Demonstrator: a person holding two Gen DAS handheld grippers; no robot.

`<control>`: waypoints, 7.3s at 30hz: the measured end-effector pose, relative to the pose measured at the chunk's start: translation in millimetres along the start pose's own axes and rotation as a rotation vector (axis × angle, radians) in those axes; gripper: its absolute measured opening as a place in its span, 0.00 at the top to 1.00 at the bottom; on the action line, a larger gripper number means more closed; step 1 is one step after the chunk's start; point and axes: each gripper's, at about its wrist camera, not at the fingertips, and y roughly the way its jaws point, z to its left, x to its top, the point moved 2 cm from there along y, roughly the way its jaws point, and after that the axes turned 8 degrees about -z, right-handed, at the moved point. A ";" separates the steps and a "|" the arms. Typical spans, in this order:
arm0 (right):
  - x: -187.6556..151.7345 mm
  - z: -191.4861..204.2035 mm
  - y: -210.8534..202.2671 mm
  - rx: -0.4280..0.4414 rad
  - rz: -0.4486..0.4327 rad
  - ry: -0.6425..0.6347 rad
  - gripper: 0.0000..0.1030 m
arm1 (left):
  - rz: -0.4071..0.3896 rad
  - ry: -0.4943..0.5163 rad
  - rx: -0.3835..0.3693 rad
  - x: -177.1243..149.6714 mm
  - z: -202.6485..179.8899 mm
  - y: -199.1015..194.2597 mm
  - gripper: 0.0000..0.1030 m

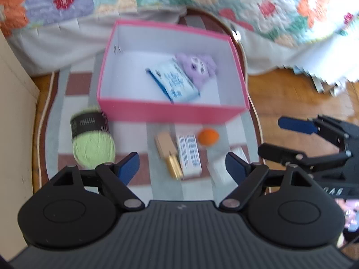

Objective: Organize objects
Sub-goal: 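Open the left gripper and withdraw it from the box, then move the left tool toward the clear floss-pick box, then close the left gripper on the clear floss-pick box and lift, then carry the floss-pick box with the left gripper over the pink box and lower, then open the left gripper to release the floss box and withdraw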

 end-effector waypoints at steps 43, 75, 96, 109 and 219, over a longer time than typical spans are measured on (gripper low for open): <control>-125.1 10.3 10.1 -0.119 -0.003 -0.347 0.14 | -0.007 -0.083 -0.155 -96.0 -41.5 97.6 0.27; -155.2 -41.5 99.3 -0.150 0.093 -0.117 0.07 | -0.065 -0.253 -0.251 -119.6 -37.8 170.1 0.78; -170.4 -11.3 103.0 -0.067 0.168 -0.170 0.07 | 0.020 -0.305 -0.235 -136.8 -16.7 164.1 0.59; -166.1 -3.7 94.2 -0.041 0.162 -0.112 0.08 | -0.010 -0.260 -0.201 -133.6 -20.2 141.7 0.65; 26.1 2.4 50.5 -0.057 0.013 -0.131 0.32 | -0.062 -0.107 0.100 52.9 6.7 59.1 0.33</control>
